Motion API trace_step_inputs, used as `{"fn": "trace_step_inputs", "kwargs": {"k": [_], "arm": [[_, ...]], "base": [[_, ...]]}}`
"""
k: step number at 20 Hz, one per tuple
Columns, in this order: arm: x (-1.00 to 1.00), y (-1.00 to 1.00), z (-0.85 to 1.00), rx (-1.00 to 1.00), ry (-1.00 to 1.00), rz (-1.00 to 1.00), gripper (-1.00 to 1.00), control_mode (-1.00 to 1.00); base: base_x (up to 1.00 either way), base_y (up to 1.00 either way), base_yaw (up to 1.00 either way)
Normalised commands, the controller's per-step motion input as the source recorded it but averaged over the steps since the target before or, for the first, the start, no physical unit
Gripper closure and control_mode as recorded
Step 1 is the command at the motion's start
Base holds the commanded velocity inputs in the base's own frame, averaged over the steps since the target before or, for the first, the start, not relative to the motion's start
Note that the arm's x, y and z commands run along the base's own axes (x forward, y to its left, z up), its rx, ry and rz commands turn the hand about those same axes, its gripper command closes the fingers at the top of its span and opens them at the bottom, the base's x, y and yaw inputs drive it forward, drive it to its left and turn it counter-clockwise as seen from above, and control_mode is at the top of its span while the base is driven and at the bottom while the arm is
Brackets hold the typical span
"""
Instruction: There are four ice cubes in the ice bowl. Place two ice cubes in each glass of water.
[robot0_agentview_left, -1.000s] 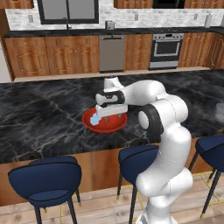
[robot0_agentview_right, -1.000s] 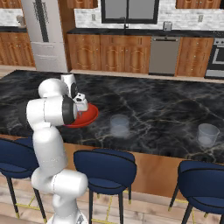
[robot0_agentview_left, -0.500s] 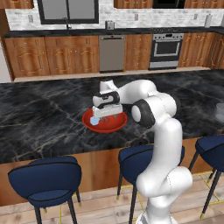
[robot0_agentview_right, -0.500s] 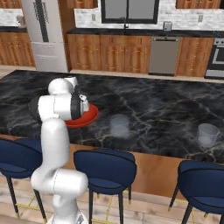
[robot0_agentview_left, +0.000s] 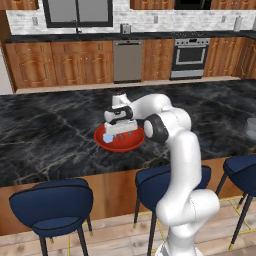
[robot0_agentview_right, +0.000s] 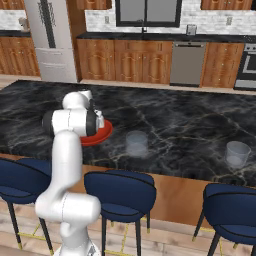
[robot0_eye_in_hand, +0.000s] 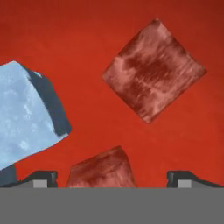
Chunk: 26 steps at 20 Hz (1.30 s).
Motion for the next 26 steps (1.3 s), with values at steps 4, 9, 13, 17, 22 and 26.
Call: {"fn": "trace_step_inputs", "kwargs": {"k": [4, 9, 13, 17, 22, 26], "arm": [[0.27, 0.02, -0.29, 0.00, 0.01, 0.00, -1.00, -1.00], [-0.22, 0.00, -0.33, -0.03, 0.03, 0.00, 1.00, -1.00], [-0.81, -0.19, -0.20, 0.00, 0.00, 0.00, 1.00, -1.00], [-0.80, -0.21, 0.59, 0.12, -0.08, -0.02, 1.00, -1.00], [-1.00, -0.87, 1.00, 0.26, -0.02, -0.16, 1.00, -1.00], [-0.26, -0.35, 0.19, -0.04, 0.02, -0.03, 1.00, -1.00]], "base": [[0.00, 0.00, 0.00], [0.00, 0.00, 0.00], [0.00, 0.00, 0.00], [0.00, 0.00, 0.00], [0.00, 0.00, 0.00], [0.00, 0.00, 0.00]]}}
